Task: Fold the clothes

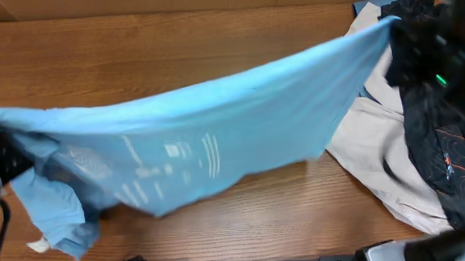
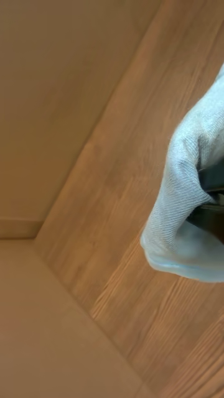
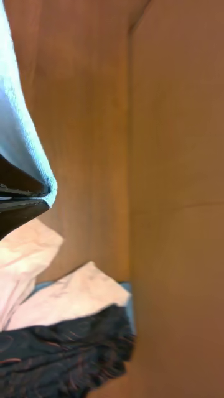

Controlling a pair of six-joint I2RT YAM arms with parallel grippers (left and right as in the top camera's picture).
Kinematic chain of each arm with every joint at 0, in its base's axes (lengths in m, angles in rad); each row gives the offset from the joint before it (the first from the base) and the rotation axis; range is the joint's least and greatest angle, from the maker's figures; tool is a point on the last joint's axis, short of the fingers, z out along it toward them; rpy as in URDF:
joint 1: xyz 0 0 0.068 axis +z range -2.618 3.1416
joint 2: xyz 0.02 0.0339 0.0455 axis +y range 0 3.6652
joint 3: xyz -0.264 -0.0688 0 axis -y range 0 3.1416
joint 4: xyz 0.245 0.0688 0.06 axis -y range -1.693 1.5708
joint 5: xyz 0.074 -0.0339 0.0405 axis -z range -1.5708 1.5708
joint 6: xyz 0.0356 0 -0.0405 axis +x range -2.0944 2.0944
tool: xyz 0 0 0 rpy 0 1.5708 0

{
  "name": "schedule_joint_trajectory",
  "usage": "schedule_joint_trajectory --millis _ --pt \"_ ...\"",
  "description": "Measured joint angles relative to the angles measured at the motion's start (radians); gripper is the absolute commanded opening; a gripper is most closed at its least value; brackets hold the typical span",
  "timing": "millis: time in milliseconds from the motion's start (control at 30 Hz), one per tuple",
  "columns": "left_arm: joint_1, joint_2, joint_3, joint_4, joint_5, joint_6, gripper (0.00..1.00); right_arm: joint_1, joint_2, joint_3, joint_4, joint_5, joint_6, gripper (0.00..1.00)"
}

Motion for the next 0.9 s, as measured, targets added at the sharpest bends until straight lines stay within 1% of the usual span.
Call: schedule_joint_trajectory --millis 167,200,233,267,300,400,433,533,700,800,900 --pt "0.0 0.213 0.002 0.028 0.022 0.004 0.04 0.0 0.227 -0.003 0.019 -0.027 -0.021 0.04" --pt "0.0 0.261 0.002 0.04 0.028 0.01 0.04 0.0 0.31 -0.01 0.041 -0.034 -0.028 0.04" --pt "0.0 0.346 0.0 0.071 0.044 0.023 0.04 0.0 0.381 -0.014 0.068 -0.037 -0.032 0.04" --pt "0.0 0.388 -0.003 0.088 0.049 0.029 0.04 -0.002 0.429 -0.016 0.108 -0.039 -0.034 0.04" --pt "0.0 0.463 -0.008 0.142 0.067 0.045 0.04 -0.002 0.476 -0.018 0.158 -0.041 -0.036 0.04" --pt "0.0 0.594 -0.013 0.301 0.103 0.071 0.04 -0.006 0.576 -0.022 0.315 -0.034 -0.035 0.04" --pt "0.0 0.648 -0.013 0.378 0.12 0.08 0.04 -0.013 0.611 -0.028 0.386 -0.023 -0.029 0.04" --pt "0.001 0.674 0.014 0.484 0.149 0.087 0.04 -0.037 0.619 -0.003 0.472 -0.014 -0.018 0.04" --pt "0.001 0.655 0.271 0.513 0.186 0.105 0.04 -0.1 0.582 0.163 0.457 -0.008 -0.007 0.04" --pt "0.0 0.589 0.364 0.49 0.213 0.125 0.04 -0.125 0.523 0.21 0.393 -0.007 -0.006 0.04" --pt "-0.007 0.51 0.404 0.367 0.226 0.151 0.04 -0.131 0.469 0.231 0.268 0.001 -0.004 0.04"
